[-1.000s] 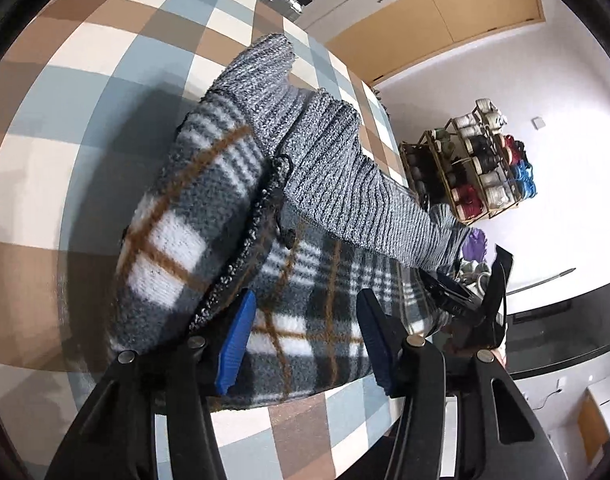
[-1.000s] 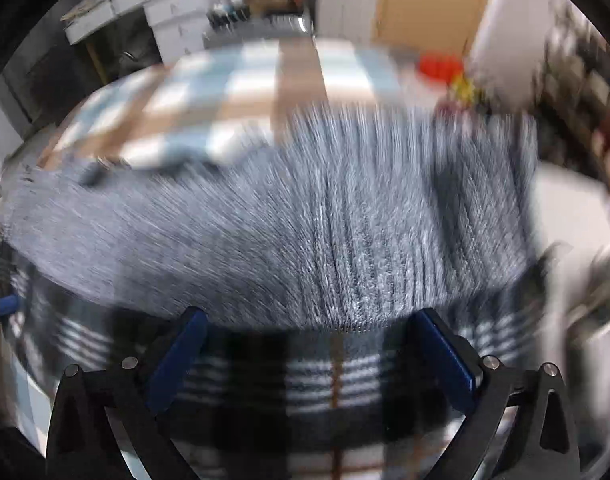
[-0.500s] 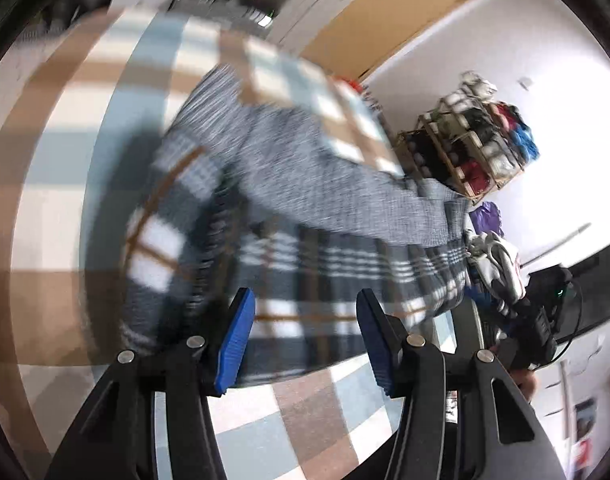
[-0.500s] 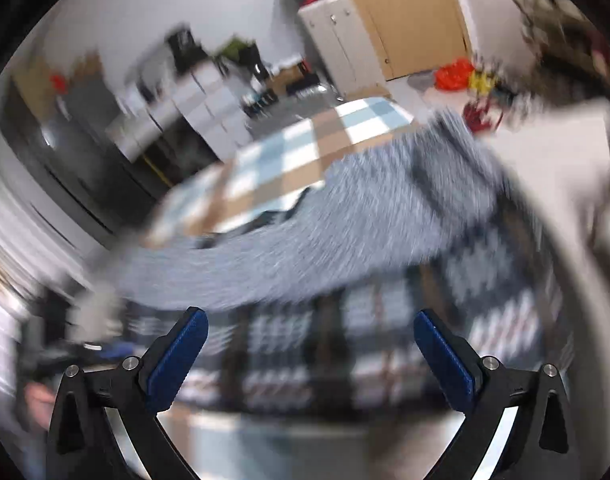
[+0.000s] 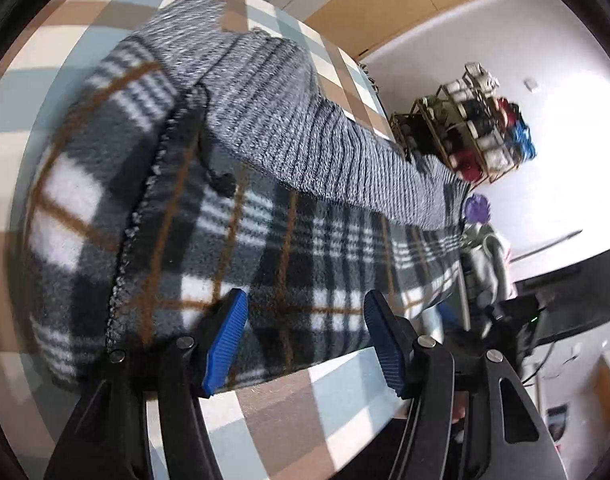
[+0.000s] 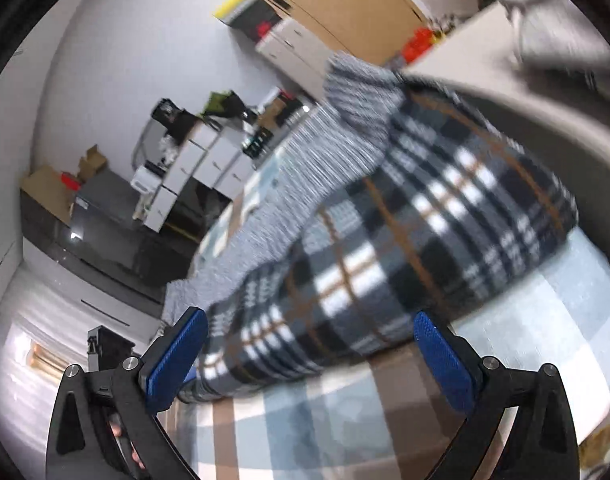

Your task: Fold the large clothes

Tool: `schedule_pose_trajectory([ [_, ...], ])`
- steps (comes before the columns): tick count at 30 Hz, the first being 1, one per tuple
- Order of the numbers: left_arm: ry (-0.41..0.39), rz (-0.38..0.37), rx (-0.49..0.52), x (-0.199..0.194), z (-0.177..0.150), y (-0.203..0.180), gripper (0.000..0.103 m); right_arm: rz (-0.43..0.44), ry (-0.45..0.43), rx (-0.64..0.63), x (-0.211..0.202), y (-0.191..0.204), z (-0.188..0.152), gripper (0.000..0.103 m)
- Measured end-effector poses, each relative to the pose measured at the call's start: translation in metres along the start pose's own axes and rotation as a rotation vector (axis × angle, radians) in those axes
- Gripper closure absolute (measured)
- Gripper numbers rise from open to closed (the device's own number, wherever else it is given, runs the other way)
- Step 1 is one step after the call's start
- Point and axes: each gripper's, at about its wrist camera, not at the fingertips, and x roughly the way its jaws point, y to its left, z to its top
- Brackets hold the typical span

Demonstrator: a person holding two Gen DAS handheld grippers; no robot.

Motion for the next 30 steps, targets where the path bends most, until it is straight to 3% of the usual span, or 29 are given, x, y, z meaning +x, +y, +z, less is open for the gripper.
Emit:
schedule_pose_trajectory([
  [4, -0.039, 0.038, -0.024, -0.017, -0.015, -0.009, 0.048, 0.007, 0.015, 0.011, -0.001, -0.006, -0.001, 0.0],
  [8, 0.023, 0.05, -0.076, -0.014, -0.034, -0.007, 0.045, 0.021, 0.024, 0.075, -0.002, -0.016, 0.0, 0.0],
  [10, 0.045, 0.063, -0.124, -0.008, -0.04, 0.002, 0.038, 0.029, 0.034, 0.112, 0.0, -0.021, 0.001, 0.0],
  [14, 0.051, 0.023, -0.286, -0.001, -0.037, 0.031, 0.038, 0.022, 0.042, 0.18, 0.004, -0.031, 0.001, 0.0],
  [16, 0.017, -0.021, -0.346, -0.002, -0.032, 0.038, 0.037, 0.01, 0.031, 0.213, 0.002, -0.037, 0.001, 0.0],
  [18, -0.062, 0.009, -0.353, -0.01, -0.025, 0.039, 0.037, -0.013, 0.014, 0.251, 0.001, -0.044, 0.002, 0.0],
  [19, -0.084, 0.02, -0.347, -0.012, -0.023, 0.038, 0.031, -0.023, 0.005, 0.273, 0.001, -0.047, 0.003, 0.0],
  [21, -0.085, 0.017, -0.351, -0.01, -0.018, 0.04, 0.023, -0.014, -0.011, 0.31, 0.0, -0.054, 0.004, 0.0],
  [24, -0.066, -0.017, -0.4, -0.007, -0.011, 0.054, 0.023, -0.032, -0.029, 0.304, 0.0, -0.059, 0.012, 0.0],
  [27, -0.087, -0.039, -0.44, -0.012, -0.008, 0.065, 0.023, -0.102, -0.029, 0.298, 0.003, -0.058, 0.025, 0.0],
  [30, -0.134, -0.012, -0.451, -0.024, -0.004, 0.076, 0.023, -0.175, -0.038, 0.281, 0.011, -0.054, 0.037, 0.0],
])
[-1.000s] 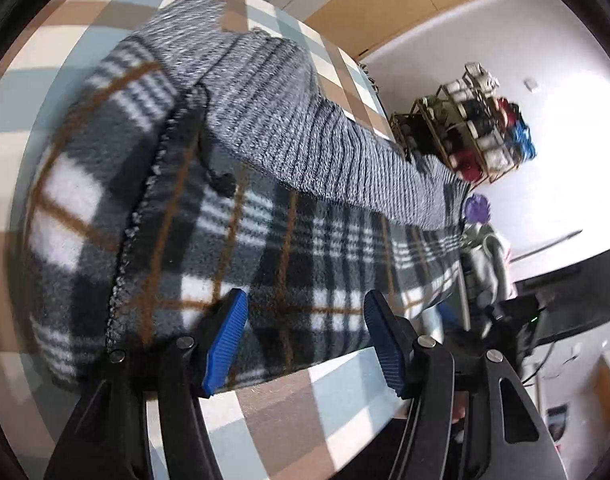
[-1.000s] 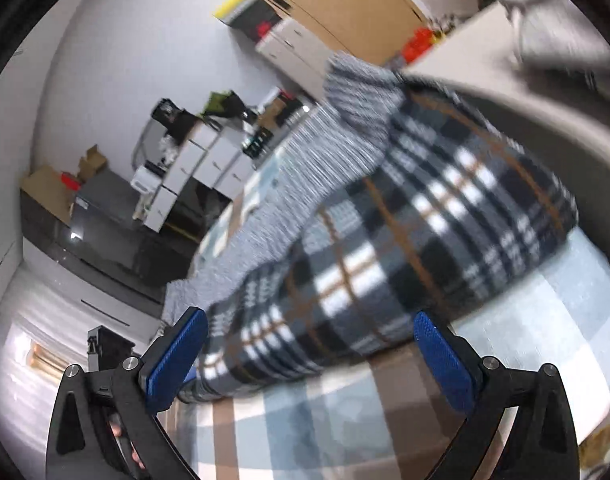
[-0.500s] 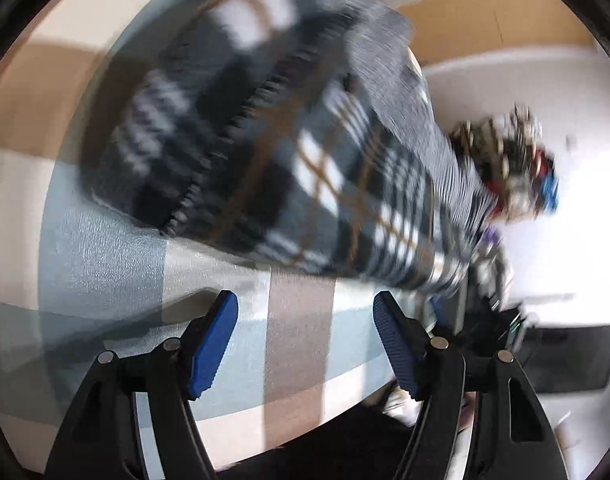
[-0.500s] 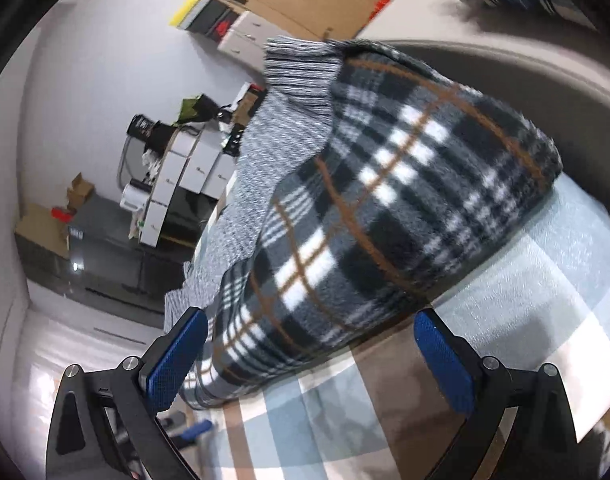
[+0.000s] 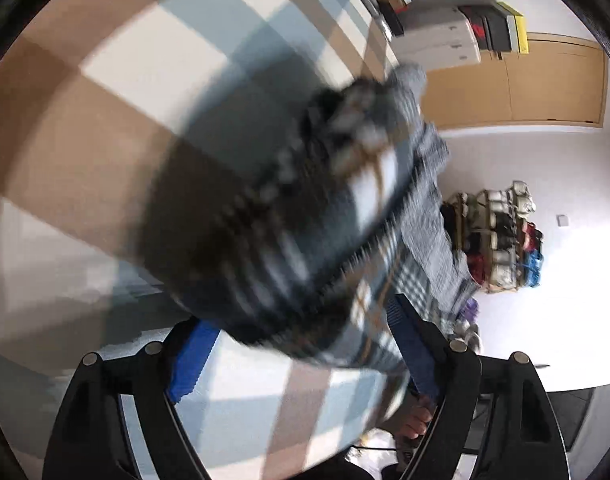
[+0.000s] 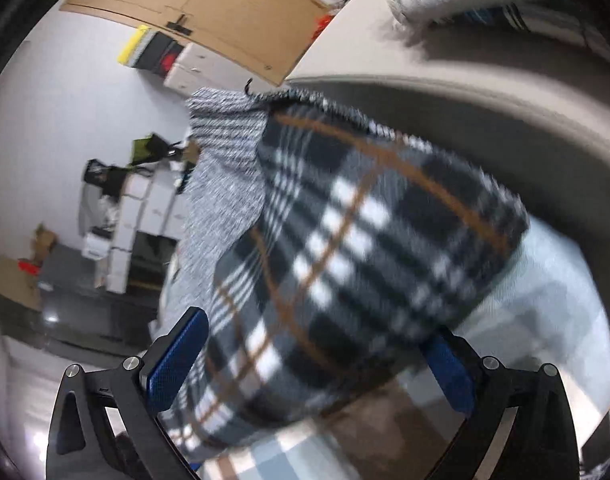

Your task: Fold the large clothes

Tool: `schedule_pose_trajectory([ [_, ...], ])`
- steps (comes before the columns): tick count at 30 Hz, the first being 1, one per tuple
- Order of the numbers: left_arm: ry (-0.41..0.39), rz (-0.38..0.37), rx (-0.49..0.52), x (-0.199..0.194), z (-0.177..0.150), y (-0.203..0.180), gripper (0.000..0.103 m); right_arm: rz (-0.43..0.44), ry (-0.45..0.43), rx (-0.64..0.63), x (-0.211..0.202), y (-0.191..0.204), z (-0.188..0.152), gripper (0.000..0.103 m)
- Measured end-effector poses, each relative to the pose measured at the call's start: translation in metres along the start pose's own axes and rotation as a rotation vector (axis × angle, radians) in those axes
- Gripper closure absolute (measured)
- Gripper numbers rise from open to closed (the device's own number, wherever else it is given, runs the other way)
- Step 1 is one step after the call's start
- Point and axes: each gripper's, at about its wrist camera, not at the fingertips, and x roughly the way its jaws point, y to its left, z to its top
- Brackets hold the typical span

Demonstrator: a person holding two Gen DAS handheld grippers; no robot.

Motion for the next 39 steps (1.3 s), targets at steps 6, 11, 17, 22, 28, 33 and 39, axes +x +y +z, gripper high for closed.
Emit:
schedule_pose_trajectory([
  [6, 0.015, -0.029, 0.008, 0.007, 0.007, 0.001, 0.023, -0.081, -0.052, -0.155, 0.011, 0.02, -0.004, 0.001],
  [11, 0.033, -0.041, 0.032, 0.011, 0.003, -0.001, 0.025, -0.053, -0.06, -0.194, 0.008, 0.008, -0.002, 0.044],
  [17, 0.035, -0.037, 0.064, 0.013, -0.004, 0.001, 0.072, -0.059, -0.065, -0.282, 0.002, 0.011, -0.004, 0.065],
  [22, 0.048, -0.039, 0.101, 0.016, -0.022, 0.0, 0.078, -0.101, -0.066, -0.398, 0.001, 0.027, -0.013, 0.071],
  [28, 0.08, -0.102, 0.029, 0.022, -0.031, 0.015, 0.078, -0.045, -0.049, -0.373, -0.009, 0.022, -0.013, 0.074],
  [33, 0.102, -0.095, 0.041, 0.006, -0.043, 0.019, 0.078, -0.025, -0.036, -0.396, -0.02, 0.024, -0.019, 0.075],
  [39, 0.106, -0.046, 0.085, -0.024, -0.04, 0.027, 0.078, 0.017, -0.04, -0.432, -0.045, 0.021, -0.033, 0.076],
])
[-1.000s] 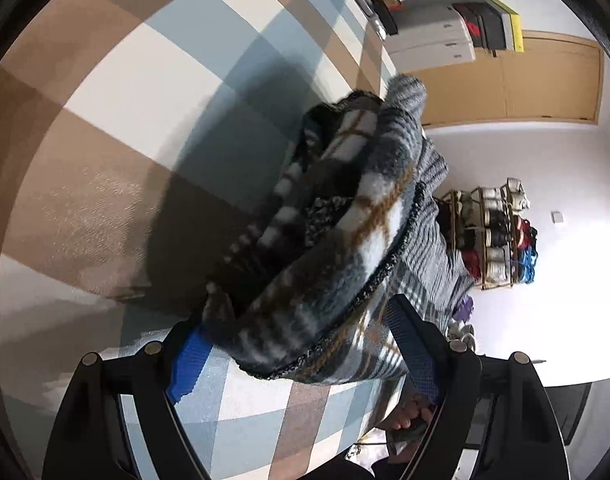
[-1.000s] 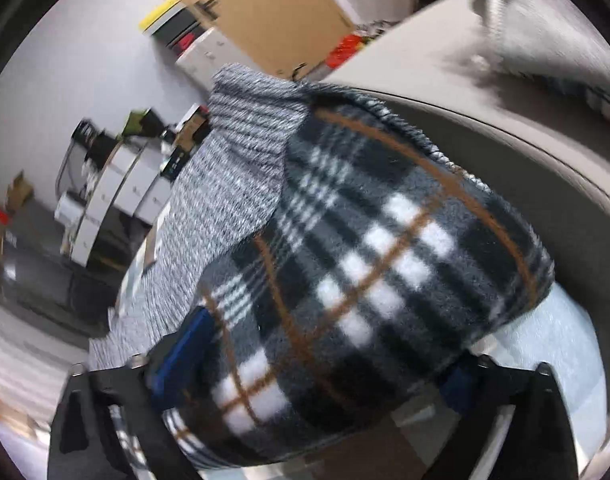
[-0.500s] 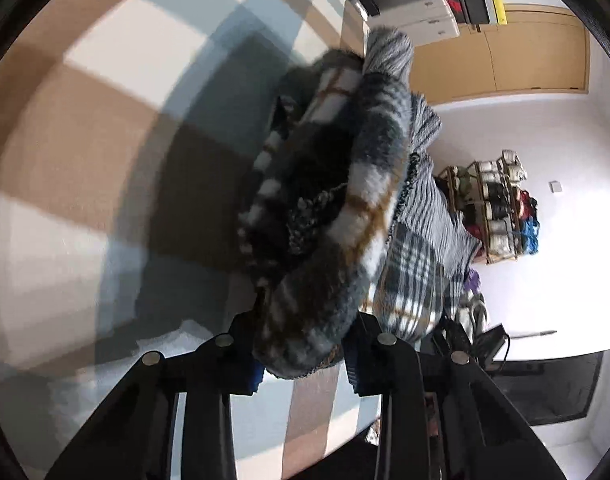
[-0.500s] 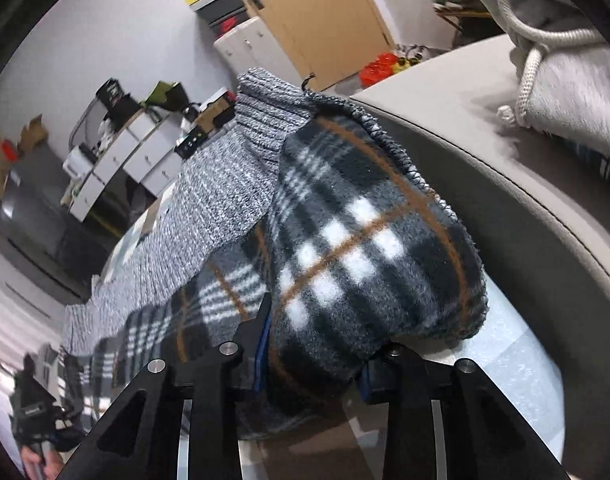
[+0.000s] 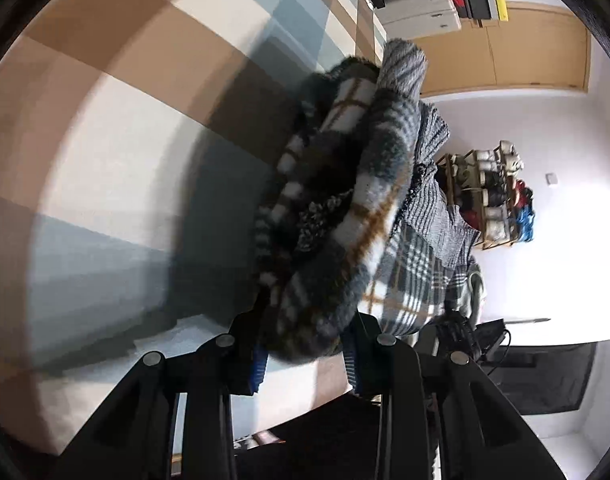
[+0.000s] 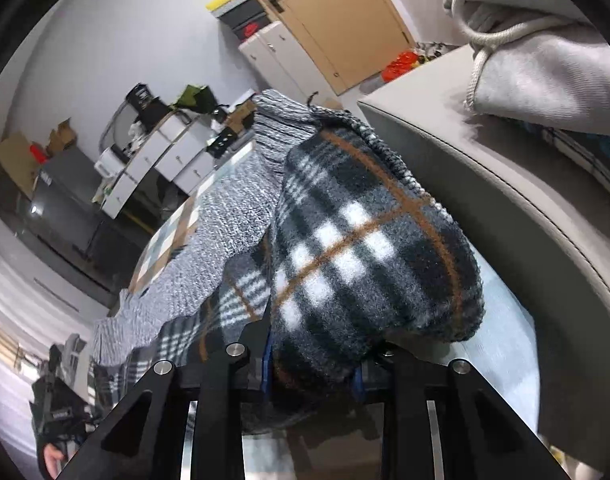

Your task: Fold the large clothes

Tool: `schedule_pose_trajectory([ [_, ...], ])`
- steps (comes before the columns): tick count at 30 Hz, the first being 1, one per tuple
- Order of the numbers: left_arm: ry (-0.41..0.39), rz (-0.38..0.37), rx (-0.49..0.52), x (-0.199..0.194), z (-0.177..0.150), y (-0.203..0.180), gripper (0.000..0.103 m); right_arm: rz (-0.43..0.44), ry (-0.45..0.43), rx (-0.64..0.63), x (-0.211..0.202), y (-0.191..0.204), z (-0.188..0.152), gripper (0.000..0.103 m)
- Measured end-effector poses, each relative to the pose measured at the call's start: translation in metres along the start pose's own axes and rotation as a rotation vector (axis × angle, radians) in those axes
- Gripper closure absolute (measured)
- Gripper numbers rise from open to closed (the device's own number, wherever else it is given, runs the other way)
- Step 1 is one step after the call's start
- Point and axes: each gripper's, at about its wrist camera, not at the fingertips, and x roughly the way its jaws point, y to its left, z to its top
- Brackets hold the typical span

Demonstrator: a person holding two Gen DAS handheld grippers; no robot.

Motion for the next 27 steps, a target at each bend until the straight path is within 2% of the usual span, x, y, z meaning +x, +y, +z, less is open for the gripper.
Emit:
schedule_pose_trajectory([
  [2, -0.02, 0.022, 0.009, -0.012, 0.001, 0.002, 0.078, -0.007, 0.003, -0.011, -0.002, 0.002, -0.004, 0.076],
  [4, -0.053, 0.094, 0.049, -0.024, -0.001, -0.005, 0.078, -0.01, 0.006, -0.004, 0.003, 0.003, -0.002, 0.076],
  [6, -0.092, 0.155, 0.136, -0.033, -0.005, -0.026, 0.078, -0.021, 0.016, 0.015, 0.009, 0.001, -0.001, 0.074],
  [8, -0.108, 0.184, 0.218, -0.031, -0.012, -0.05, 0.078, -0.022, 0.035, 0.047, 0.015, -0.004, 0.0, 0.073],
  [11, -0.129, 0.191, 0.325, -0.023, -0.025, -0.084, 0.077, -0.006, 0.03, 0.078, 0.016, -0.008, 0.001, 0.072],
  [13, -0.102, 0.2, 0.386, -0.005, -0.028, -0.1, 0.059, -0.018, 0.026, 0.067, 0.017, -0.006, 0.001, 0.072],
  [14, -0.093, 0.219, 0.413, 0.006, -0.027, -0.107, 0.056, -0.026, 0.022, 0.058, 0.018, -0.005, 0.001, 0.072],
  [20, -0.068, 0.438, 0.466, 0.058, -0.013, -0.091, 0.055, -0.057, 0.008, 0.015, 0.016, 0.001, -0.004, 0.072],
  [23, -0.109, 0.432, 0.505, 0.065, -0.016, -0.083, 0.055, -0.072, 0.003, 0.002, 0.017, 0.005, -0.005, 0.072],
  [27, -0.132, 0.48, 0.615, 0.067, -0.028, -0.083, 0.055, -0.107, -0.012, -0.034, 0.021, 0.011, -0.008, 0.069],
])
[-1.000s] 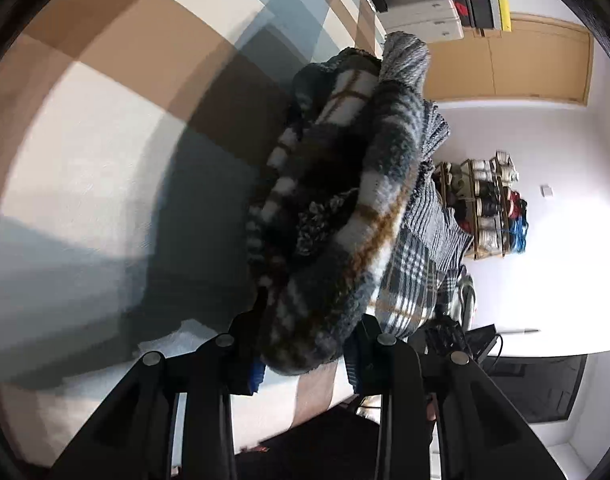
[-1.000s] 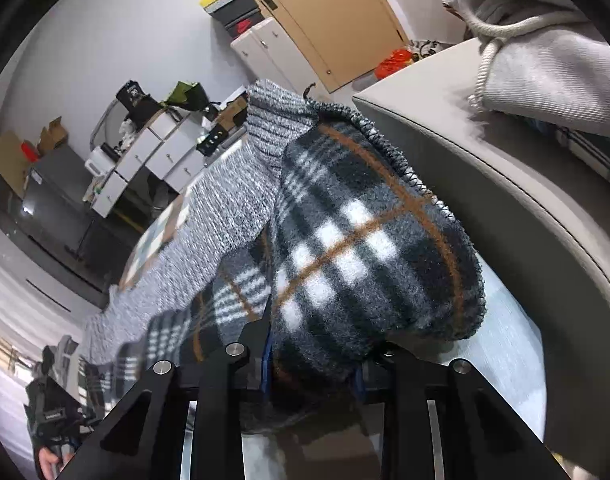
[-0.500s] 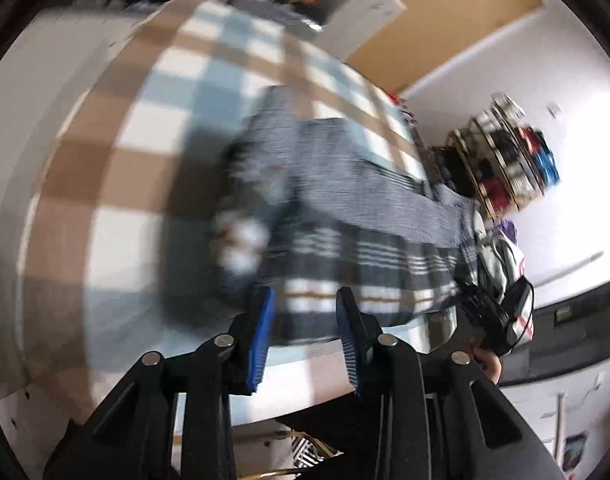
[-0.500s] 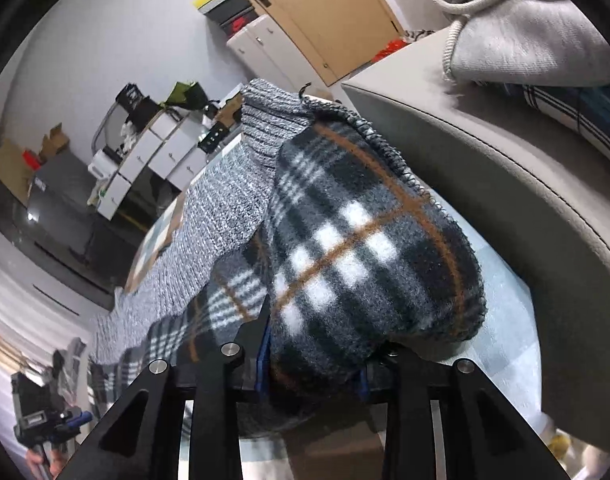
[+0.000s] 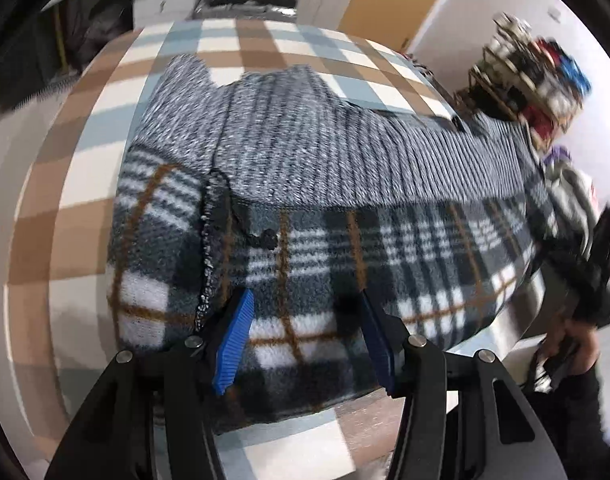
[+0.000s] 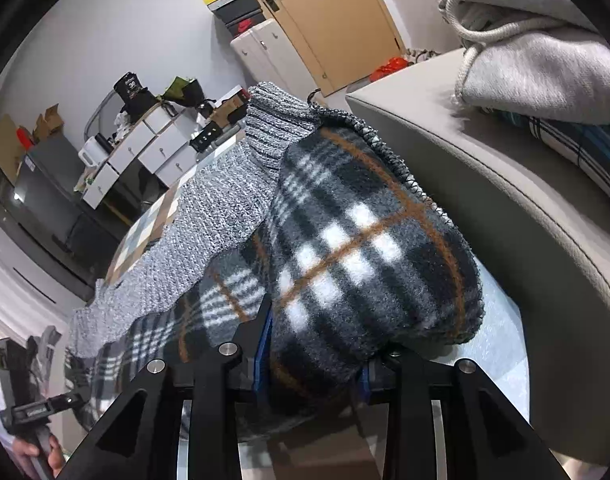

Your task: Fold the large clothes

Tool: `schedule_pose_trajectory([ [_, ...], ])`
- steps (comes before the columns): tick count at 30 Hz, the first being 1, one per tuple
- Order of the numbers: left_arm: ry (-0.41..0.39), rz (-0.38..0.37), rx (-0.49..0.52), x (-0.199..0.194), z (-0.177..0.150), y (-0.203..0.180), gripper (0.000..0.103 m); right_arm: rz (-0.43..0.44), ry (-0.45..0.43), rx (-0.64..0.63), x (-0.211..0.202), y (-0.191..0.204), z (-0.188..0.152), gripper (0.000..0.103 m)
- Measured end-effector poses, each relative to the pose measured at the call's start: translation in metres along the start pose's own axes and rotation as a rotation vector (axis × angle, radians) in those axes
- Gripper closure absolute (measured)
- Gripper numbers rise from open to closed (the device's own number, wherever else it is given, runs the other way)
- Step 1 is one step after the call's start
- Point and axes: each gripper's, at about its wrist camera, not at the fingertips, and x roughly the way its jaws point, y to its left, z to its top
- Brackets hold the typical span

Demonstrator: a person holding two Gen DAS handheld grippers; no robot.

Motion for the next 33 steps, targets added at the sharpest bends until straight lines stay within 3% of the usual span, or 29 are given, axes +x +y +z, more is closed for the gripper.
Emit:
schedule_pose_trajectory([
  [8, -0.017, 0.101, 0.118, 0.002, -0.006, -0.023, 0.054, 0.053, 0.008, 0.108, 0.011, -0.017, 0.001, 0.05],
  [14, -0.011, 0.103, 0.116, 0.002, -0.004, -0.026, 0.054, 0.067, 0.005, 0.13, 0.02, -0.016, 0.006, 0.044],
  [16, -0.013, 0.105, 0.117, 0.003, -0.004, -0.027, 0.054, 0.064, 0.0, 0.127, 0.02, -0.017, 0.006, 0.046],
  [18, -0.015, 0.11, 0.118, 0.003, -0.004, -0.027, 0.054, 0.053, -0.012, 0.104, 0.017, -0.015, 0.006, 0.059],
  [24, -0.018, 0.103, 0.103, 0.001, -0.007, -0.027, 0.054, -0.033, -0.097, -0.066, -0.005, 0.013, 0.002, 0.074],
  [28, -0.019, 0.093, 0.118, 0.004, -0.008, -0.032, 0.045, -0.067, -0.176, -0.15, -0.024, 0.033, -0.001, 0.077],
  [33, -0.009, 0.116, 0.14, 0.009, -0.007, -0.042, 0.044, -0.086, -0.257, -0.246, -0.042, 0.056, -0.007, 0.078],
])
